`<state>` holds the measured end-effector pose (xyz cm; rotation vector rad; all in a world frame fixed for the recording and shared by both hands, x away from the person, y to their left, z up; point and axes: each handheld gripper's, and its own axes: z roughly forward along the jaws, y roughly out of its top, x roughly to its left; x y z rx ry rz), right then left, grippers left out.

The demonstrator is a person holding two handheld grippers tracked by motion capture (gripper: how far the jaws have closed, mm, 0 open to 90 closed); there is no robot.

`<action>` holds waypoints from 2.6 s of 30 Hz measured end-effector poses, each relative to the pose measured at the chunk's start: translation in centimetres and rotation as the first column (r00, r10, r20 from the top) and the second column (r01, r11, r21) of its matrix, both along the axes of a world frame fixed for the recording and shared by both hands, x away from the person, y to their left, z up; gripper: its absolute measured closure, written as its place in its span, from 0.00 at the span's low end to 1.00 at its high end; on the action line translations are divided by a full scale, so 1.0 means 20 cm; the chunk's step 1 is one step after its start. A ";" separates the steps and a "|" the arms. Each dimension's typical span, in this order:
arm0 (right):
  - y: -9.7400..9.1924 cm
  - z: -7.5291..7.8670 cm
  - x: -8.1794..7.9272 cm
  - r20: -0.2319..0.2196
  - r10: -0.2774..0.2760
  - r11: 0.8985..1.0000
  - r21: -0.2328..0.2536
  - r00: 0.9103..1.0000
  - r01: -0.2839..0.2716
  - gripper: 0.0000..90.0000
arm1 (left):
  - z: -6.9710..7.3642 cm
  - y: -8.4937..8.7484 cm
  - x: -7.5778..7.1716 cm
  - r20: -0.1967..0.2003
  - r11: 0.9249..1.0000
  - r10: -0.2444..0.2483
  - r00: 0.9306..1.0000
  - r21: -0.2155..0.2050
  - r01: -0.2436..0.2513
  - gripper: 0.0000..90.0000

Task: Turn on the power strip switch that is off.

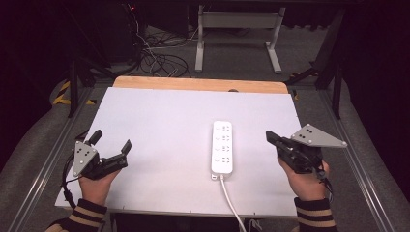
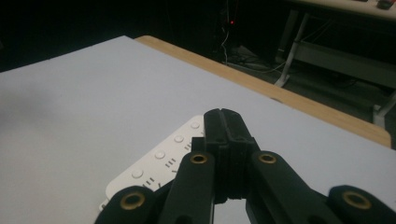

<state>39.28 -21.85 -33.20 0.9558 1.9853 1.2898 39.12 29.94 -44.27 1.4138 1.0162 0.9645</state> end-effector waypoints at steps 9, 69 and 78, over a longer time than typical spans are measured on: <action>-0.05 0.18 -0.03 0.043 0.008 1.000 0.000 0.999 -0.008 1.00 | 0.00 -0.01 0.01 -0.003 1.000 -0.002 1.000 0.002 0.002 0.00; 0.59 -0.51 0.40 -0.400 0.291 0.884 -0.235 0.869 -0.405 1.00 | 0.00 -0.03 0.01 -0.007 1.000 -0.013 1.000 0.008 0.013 0.00; 0.61 -0.55 0.42 -0.418 0.271 0.882 -0.252 0.867 -0.397 1.00 | 0.00 -0.03 0.01 -0.008 1.000 -0.015 1.000 0.009 0.015 0.00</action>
